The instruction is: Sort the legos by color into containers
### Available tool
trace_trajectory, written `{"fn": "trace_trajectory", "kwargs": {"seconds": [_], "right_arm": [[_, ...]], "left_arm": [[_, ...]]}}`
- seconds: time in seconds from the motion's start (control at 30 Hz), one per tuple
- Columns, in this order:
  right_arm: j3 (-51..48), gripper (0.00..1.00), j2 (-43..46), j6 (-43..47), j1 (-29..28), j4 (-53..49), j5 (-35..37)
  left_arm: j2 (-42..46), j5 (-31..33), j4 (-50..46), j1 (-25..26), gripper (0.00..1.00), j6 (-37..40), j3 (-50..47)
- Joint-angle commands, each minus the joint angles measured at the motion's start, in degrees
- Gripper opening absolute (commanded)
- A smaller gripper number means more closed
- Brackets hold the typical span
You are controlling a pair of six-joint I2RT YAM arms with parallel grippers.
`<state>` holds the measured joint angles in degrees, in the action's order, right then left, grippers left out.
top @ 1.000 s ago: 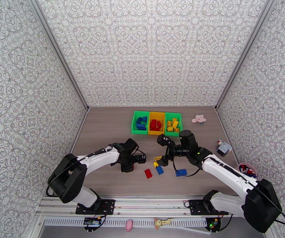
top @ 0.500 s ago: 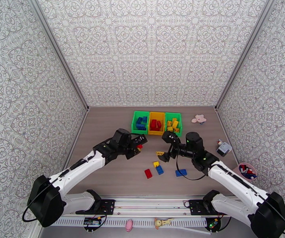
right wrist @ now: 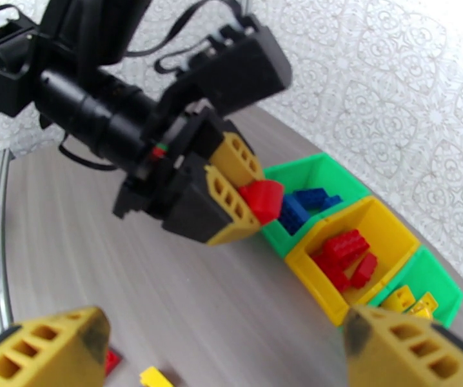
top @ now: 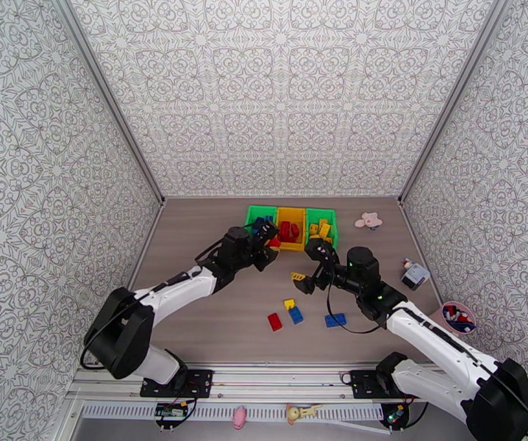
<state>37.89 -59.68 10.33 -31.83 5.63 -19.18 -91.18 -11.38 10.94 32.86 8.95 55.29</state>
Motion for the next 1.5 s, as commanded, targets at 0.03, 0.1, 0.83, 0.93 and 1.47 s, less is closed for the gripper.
{"fn": "trace_trajectory", "kwargs": {"seconds": [0.03, 0.1, 0.83, 0.93, 1.47], "right_arm": [[-1.2, 0.99, 0.0, -1.7, -0.3, 1.4, 6.1], [-1.1, 1.0, -0.2, -2.1, -0.3, 1.4, 8.0], [-1.9, 0.99, -2.5, -7.1, -0.3, 7.6, 23.9], [-2.4, 0.99, -1.5, -7.4, -0.3, 6.9, 23.4], [-1.2, 1.0, 7.5, -7.4, -0.3, -2.1, 18.7]], "left_arm": [[-6.6, 1.6, 6.0, -0.7, 0.21, -2.3, 8.0], [-10.6, 1.5, 6.1, -0.9, 0.21, -3.2, 12.1], [-34.8, 9.4, -0.4, -1.9, 0.23, -9.6, 38.1], [-36.1, 11.0, -2.5, -2.0, 0.23, -11.3, 40.7], [-34.2, 12.9, -6.2, -1.8, 0.65, -11.8, 41.9]]}}
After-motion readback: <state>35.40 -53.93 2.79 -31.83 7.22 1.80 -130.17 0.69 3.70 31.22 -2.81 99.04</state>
